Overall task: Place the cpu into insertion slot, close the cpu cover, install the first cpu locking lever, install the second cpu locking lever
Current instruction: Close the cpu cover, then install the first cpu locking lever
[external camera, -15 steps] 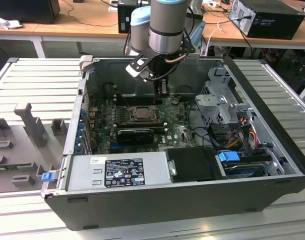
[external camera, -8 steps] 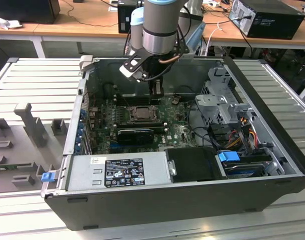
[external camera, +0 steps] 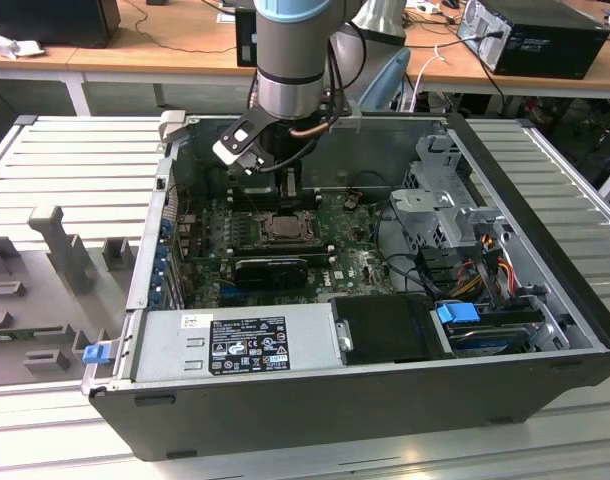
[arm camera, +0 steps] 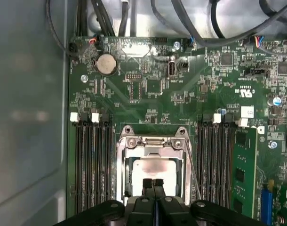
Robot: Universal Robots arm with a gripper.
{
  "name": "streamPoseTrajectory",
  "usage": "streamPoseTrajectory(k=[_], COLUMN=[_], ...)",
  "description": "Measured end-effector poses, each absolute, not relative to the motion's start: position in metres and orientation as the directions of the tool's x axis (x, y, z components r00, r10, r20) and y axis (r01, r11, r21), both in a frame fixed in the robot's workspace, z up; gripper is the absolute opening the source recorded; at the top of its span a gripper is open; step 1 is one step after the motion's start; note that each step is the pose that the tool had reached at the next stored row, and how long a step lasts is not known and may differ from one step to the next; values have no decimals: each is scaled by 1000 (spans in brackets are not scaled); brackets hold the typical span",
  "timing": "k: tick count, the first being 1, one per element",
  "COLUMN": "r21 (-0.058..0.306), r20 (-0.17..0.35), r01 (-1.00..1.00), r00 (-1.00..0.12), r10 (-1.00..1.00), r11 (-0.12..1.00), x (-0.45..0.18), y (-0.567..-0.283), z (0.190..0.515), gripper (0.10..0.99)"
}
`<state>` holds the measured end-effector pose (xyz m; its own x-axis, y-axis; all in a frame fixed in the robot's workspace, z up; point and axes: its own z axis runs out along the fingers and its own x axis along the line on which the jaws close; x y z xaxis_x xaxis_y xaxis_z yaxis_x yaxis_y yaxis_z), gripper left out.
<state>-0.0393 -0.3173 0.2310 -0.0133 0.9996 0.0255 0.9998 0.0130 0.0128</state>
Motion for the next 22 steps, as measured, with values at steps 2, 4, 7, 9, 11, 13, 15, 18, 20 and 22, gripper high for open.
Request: streamPoseTrajectory(k=[2,4,7,9,11,13,15,18,20,22], r21=[13,13,13,13,13,13,13,13,13,13], r20=[26,26,26,25,26,26,26,27,28,29], r01=[1000,1000,1000,1000,1000,1000,1000,1000,1000,1000], r00=[-13,-13,-13,-13,-13,-13,-13,-13,-13,-13], r10=[1000,1000,1000,1000,1000,1000,1000,1000,1000,999], r11=[13,13,13,13,13,13,13,13,13,13], x=[-41,-44,-49,-51,-52,-53,-53,-53,-53,-53], y=[-317,-317,-317,-317,-317,-317,-317,-317,-317,-317], z=[231,231,231,231,236,236,236,237,238,241], gripper=[106,106,106,106,106,106,106,106,106,106])
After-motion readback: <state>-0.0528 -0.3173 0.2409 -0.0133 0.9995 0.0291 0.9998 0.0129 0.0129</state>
